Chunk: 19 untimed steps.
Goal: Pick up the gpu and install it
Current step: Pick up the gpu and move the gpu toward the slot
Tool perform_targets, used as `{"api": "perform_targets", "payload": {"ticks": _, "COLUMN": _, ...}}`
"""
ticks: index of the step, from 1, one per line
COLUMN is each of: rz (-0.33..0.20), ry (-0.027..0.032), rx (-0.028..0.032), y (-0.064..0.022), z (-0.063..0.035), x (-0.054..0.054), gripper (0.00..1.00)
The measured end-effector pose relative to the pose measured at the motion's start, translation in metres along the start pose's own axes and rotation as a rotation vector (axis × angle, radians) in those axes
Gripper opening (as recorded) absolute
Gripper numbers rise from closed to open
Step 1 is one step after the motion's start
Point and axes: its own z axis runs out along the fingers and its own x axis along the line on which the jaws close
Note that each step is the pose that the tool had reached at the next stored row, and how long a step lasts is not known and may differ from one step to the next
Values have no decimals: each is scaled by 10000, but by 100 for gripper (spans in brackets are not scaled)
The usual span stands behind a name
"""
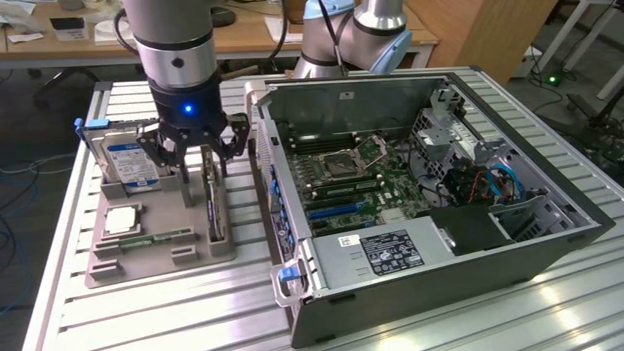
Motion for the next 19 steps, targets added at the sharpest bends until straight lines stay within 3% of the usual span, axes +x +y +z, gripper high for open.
{"api": "perform_targets", "payload": {"ticks": 4, "rz": 374, "ry": -11, "rx": 13, "y": 1, "z": 71, "x": 0, "gripper": 60}}
{"api": "perform_targets", "payload": {"ticks": 19, "rz": 542, "ry": -17, "rx": 26, "y": -15, "z": 317, "x": 4, "gripper": 60}}
